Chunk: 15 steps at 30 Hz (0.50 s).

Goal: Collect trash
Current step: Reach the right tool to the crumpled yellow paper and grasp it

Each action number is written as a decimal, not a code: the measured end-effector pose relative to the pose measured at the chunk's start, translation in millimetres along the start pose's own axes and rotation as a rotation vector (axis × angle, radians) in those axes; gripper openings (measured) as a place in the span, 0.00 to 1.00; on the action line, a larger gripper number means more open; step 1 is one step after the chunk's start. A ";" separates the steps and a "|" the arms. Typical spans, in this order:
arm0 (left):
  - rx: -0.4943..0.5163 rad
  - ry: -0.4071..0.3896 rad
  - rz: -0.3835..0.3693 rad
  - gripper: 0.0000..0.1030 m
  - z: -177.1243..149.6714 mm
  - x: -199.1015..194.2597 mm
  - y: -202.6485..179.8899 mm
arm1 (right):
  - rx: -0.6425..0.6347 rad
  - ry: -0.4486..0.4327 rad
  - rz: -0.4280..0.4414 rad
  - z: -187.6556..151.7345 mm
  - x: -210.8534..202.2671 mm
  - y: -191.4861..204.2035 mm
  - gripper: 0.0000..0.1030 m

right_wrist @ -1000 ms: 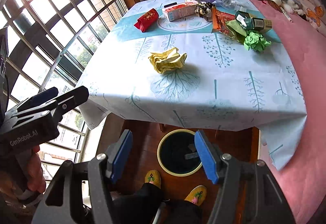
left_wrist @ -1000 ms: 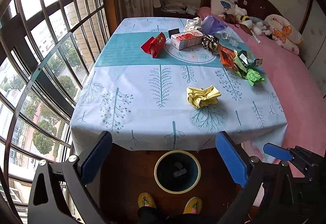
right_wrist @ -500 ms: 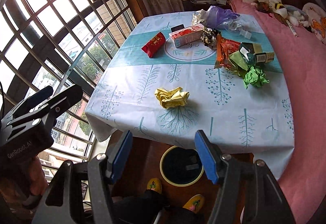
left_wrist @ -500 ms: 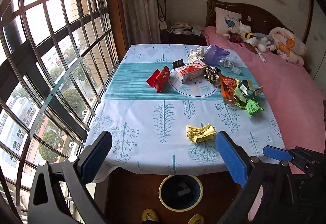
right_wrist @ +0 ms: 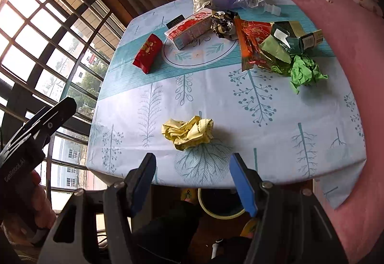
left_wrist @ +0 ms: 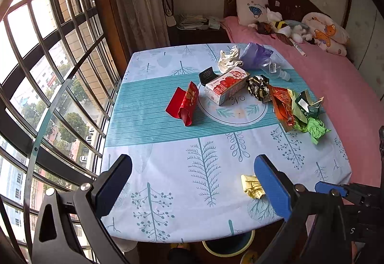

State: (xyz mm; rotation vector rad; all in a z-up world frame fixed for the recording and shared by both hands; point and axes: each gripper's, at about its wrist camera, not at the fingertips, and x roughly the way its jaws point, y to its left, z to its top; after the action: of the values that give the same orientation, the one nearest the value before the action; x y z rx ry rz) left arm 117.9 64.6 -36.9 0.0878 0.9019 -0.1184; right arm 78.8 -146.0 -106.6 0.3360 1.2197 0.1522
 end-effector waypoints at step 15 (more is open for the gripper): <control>0.218 0.114 -0.146 0.98 34.4 92.2 44.4 | 0.447 -0.014 -0.109 -5.0 58.5 5.1 0.62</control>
State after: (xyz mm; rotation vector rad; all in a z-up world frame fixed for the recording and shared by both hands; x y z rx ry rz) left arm 207.4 98.2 -87.0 0.2340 1.0073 -0.3506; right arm 94.5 -123.2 -158.7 0.6554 1.2500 -0.2213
